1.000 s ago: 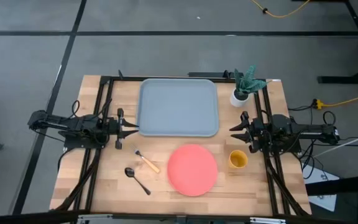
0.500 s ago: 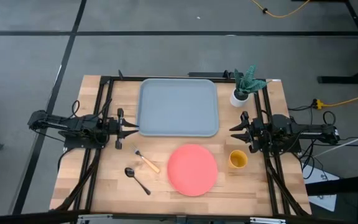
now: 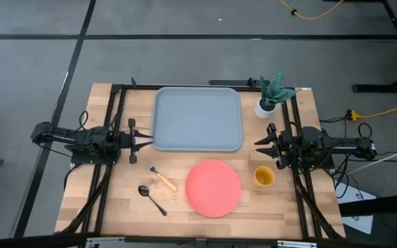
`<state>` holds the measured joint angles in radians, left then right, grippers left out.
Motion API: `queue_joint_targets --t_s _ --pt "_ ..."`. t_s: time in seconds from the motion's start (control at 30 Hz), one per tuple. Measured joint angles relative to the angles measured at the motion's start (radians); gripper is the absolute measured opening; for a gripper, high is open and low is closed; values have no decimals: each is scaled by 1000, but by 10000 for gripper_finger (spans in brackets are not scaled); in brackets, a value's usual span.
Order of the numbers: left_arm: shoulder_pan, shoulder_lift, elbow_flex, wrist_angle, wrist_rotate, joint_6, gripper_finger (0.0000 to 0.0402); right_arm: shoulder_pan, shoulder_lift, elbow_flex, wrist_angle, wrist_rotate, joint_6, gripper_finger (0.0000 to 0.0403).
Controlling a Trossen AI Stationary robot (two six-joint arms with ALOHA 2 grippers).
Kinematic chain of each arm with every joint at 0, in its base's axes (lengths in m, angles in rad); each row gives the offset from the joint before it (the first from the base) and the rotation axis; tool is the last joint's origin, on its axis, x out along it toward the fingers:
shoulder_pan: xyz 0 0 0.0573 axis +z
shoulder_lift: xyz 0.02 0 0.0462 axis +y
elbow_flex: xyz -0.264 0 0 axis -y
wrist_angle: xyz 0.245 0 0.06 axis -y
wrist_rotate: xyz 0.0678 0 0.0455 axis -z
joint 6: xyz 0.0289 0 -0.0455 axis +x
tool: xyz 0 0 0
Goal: Pick and place plate/cup/fork/spoon on tray
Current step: Put the yellow cup on the top right of the blue tray
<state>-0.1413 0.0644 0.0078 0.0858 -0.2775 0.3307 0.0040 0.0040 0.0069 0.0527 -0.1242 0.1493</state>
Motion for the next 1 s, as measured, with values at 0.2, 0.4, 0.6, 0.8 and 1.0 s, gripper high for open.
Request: queue_joint_targets --t_s 0.2,0.4,0.6,0.8,1.0 --pt "0 -1 0 292 112 17 80 0 0 0 106 -1 61 127" --pt "0 0 0 518 167 13 80 1 0 0 187 -13 86 127" --pt "0 -1 0 564 161 1 80 1 0 0 377 -31 132 127" --pt "0 0 0 462 161 -205 80 1 0 1 480 -59 79 127" --pt "0 0 0 465 157 -271 80 1 1 1 500 -73 91 127"
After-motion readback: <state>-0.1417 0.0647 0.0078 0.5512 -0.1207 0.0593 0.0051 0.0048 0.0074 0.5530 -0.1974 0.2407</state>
